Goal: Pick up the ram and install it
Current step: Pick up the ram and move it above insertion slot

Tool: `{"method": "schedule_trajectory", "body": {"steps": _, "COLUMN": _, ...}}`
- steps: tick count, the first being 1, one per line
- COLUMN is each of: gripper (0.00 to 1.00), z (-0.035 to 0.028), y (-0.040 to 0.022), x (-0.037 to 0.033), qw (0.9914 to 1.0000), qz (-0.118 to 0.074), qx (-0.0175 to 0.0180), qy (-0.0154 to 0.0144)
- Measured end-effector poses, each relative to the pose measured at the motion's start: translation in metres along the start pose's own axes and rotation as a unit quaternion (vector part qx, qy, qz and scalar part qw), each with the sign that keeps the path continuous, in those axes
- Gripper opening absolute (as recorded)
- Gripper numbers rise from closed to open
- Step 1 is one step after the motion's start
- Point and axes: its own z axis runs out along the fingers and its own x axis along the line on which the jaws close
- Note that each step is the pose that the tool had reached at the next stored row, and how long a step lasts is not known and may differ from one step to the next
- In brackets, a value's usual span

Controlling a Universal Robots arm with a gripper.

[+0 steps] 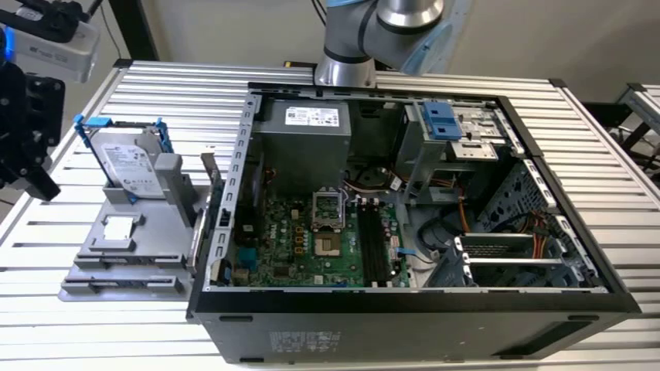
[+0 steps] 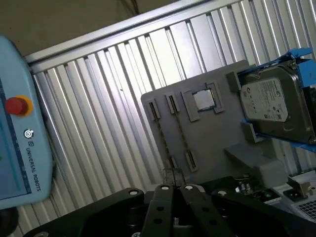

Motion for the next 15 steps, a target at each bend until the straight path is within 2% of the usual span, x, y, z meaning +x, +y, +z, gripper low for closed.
{"method": "schedule_trajectory", "body": {"steps": 4, "gripper": 0.0, "z": 0.0, "y": 0.0004, "x": -0.0012, "qw": 0.99963, "qz": -0.027, "qx": 0.0, "qy": 0.0002}}
{"method": "schedule_trajectory", "body": {"steps": 8, "gripper": 0.0, "z": 0.0, "y": 0.0005, "x": -0.0015, "qw": 0.99802, "qz": -0.063, "qx": -0.0001, "qy": 0.0006}}
{"method": "schedule_trajectory", "body": {"steps": 12, "gripper": 0.0, "z": 0.0002, "y": 0.0006, "x": -0.0016, "qw": 0.99504, "qz": -0.1, "qx": -0.0003, "qy": 0.0004}}
{"method": "schedule_trajectory", "body": {"steps": 15, "gripper": 0.0, "z": 0.0007, "y": 0.0006, "x": -0.0016, "qw": 0.99193, "qz": -0.127, "qx": -0.0008, "qy": -0.0013}}
